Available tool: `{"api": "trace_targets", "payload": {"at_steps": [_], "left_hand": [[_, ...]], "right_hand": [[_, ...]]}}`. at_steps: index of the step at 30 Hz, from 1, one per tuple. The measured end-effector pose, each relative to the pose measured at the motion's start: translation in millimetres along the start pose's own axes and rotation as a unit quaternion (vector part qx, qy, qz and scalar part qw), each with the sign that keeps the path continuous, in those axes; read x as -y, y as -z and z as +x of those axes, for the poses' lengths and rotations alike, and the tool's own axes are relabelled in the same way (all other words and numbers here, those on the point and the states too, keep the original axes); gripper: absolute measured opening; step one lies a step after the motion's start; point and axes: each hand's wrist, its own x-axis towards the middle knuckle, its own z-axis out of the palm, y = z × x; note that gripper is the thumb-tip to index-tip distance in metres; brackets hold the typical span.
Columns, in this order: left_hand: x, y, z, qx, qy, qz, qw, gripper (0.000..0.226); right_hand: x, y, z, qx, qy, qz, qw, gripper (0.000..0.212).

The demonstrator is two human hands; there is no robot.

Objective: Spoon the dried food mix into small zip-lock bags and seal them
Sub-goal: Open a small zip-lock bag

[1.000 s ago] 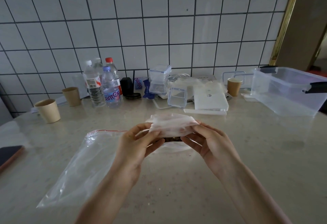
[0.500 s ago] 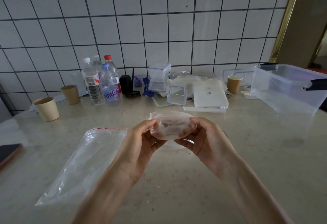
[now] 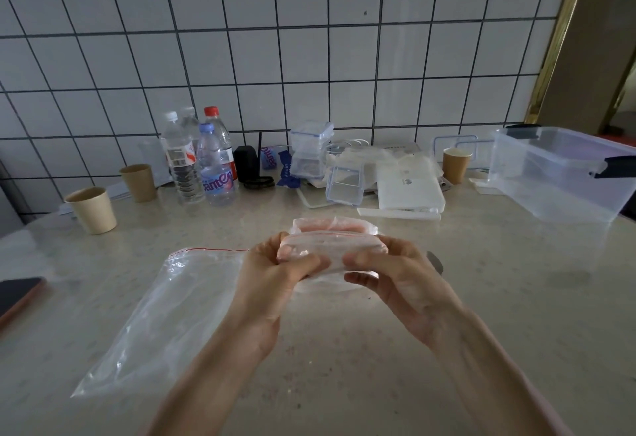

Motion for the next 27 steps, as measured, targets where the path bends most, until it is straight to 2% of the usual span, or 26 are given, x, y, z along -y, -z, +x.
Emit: {"api": "trace_targets", "payload": {"at_steps": [3, 5, 9, 12, 14, 18, 20, 23, 27], "left_hand": [[4.4, -3.8, 2.0, -0.070, -0.051, 0.100, 0.991, 0.024], [7.4, -3.7, 2.3, -0.085, -0.088, 0.159, 0.980, 0.032], [14.1, -1.3, 4.6, -0.082, -0.113, 0.169, 0.976, 0.026], [14.1, 2.4, 6.3, -0.104, -0.136, 0.189, 0.967, 0.017], [12.3, 5.7, 5.6, -0.125, -0.176, 0.228, 0.949, 0.023], [9.2, 6.5, 1.4, -0.130, -0.344, 0.369, 0.854, 0.034], [7.8, 4.8, 1.1, -0.104, -0.386, 0.398, 0.826, 0.039], [7.6, 3.8, 1.3, -0.037, -0.394, 0.407, 0.823, 0.046], [11.6, 4.9, -0.1, -0.009, -0.331, 0.407, 0.851, 0.047]], "right_hand": [[-4.4, -6.5, 1.5, -0.084, -0.007, -0.047, 0.995, 0.013], [-6.5, -9.2, 3.0, -0.139, -0.013, -0.064, 0.988, 0.013], [-9.3, -8.7, 4.7, -0.188, 0.018, -0.114, 0.975, 0.006], [-9.6, -0.3, 7.7, -0.226, 0.037, -0.126, 0.965, 0.014], [-8.1, 4.9, 8.8, -0.235, 0.055, -0.129, 0.962, 0.014], [-6.9, 6.8, 8.0, -0.241, 0.101, -0.187, 0.947, 0.023], [-5.3, 3.9, 6.6, -0.226, 0.133, -0.229, 0.937, 0.028], [0.2, 1.1, 2.7, -0.176, 0.210, -0.322, 0.906, 0.036], [1.9, 0.8, -0.2, -0.094, 0.284, -0.388, 0.872, 0.050]]}}
